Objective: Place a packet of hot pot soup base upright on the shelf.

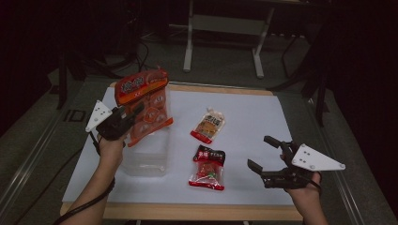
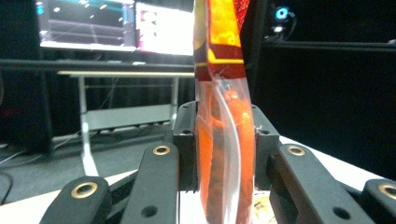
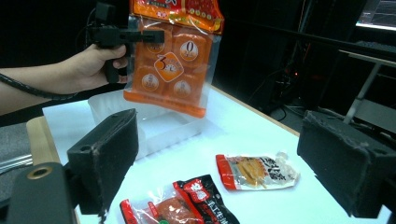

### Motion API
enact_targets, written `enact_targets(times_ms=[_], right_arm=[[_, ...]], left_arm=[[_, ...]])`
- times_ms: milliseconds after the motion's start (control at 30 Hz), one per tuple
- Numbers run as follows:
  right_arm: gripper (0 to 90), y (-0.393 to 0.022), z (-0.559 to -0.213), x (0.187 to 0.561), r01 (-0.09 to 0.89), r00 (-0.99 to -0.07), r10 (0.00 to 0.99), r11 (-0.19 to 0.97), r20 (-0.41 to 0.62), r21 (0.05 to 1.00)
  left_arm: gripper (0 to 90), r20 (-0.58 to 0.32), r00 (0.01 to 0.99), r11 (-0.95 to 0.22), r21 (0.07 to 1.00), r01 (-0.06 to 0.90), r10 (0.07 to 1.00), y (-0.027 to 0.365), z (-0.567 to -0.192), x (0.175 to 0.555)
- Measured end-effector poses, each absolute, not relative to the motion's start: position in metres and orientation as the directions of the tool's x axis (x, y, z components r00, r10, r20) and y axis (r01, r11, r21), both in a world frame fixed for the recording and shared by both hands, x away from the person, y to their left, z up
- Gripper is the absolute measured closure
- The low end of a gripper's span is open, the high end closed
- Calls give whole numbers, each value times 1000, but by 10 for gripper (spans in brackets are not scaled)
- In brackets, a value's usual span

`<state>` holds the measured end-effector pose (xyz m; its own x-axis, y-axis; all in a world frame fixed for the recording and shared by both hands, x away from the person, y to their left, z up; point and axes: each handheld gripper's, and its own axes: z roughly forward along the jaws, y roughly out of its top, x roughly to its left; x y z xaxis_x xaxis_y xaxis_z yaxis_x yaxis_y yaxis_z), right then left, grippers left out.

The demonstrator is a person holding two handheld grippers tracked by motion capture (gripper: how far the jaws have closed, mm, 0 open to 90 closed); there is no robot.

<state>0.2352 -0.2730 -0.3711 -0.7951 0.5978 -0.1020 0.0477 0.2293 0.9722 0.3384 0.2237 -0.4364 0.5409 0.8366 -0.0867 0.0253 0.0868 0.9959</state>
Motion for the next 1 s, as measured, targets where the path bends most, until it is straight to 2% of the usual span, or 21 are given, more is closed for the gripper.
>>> enact_targets(times_ms=[133,400,600,833,1000], right_arm=[[126,-273,-372,236,53,-796,597,230,-97,972],[134,-272,-372,236,52,-802,589,235,-100,970],[134,-273,-373,237,52,-799,592,245,-107,968],[134,-274,-373,236,52,-799,591,255,-113,966],[134,-275,-372,236,51,-797,593,254,-114,966]], left_arm=[[714,-118,516,112,993,43,849,229,-443,342],[714,-114,522,53,990,130,845,225,-454,353],[713,-85,535,0,988,157,840,221,-452,356],[711,-93,540,-47,970,240,836,223,-450,361],[709,-109,538,-41,965,259,836,230,-454,359]])
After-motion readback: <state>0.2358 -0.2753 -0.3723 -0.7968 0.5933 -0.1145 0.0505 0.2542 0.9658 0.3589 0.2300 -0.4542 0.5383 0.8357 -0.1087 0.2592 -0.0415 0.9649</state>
